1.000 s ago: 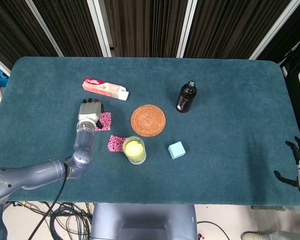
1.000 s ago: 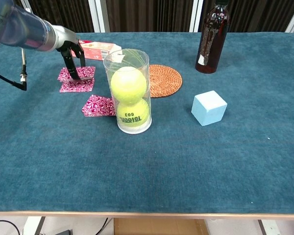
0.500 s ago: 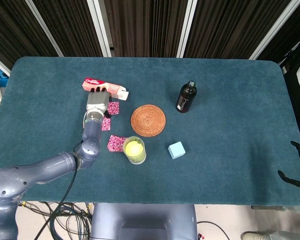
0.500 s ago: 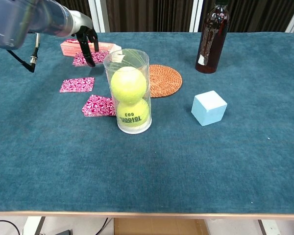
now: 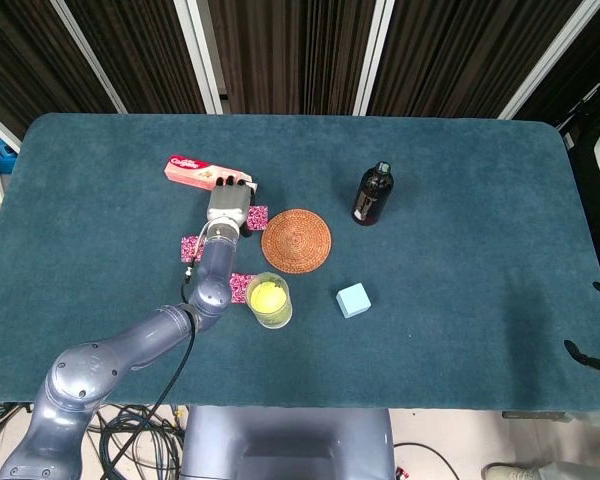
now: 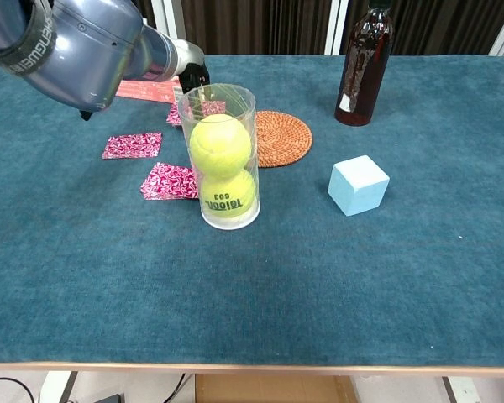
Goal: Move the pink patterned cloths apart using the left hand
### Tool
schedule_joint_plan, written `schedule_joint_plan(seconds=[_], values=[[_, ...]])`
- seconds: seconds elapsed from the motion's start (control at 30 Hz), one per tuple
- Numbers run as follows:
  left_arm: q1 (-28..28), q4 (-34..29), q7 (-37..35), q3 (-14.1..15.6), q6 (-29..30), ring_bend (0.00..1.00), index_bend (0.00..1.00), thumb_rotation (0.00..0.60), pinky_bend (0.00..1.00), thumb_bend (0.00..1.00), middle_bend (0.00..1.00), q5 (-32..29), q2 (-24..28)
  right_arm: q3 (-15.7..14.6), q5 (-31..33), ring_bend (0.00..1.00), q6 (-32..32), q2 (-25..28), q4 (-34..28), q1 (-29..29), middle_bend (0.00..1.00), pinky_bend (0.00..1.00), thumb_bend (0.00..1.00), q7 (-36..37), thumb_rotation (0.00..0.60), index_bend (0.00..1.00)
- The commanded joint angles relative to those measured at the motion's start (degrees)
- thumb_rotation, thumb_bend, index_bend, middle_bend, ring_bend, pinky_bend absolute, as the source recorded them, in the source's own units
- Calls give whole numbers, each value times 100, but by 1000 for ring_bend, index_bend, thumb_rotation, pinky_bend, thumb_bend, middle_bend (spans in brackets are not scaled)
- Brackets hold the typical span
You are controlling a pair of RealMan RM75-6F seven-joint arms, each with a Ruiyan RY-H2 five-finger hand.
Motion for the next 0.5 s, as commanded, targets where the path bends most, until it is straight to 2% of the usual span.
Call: schedule_joint_plan(seconds=[0.03, 0.33, 0.5], values=[[-4, 16, -17, -47, 36, 0, 526, 600, 0, 277, 179, 77, -42, -10, -27, 78, 20, 6, -22, -9, 11, 193, 182, -4, 600, 131], [41, -7, 201, -138, 162, 0, 503, 600, 0, 270, 176, 51, -64, 5, -15, 78, 18, 4, -15, -12, 11, 193, 183, 6, 600, 131], [64, -136, 259, -181, 147, 0, 422, 600, 0, 164, 162, 81, -15, 9, 2, 78, 1, -5, -11, -6, 11, 193, 182, -13, 600, 131]])
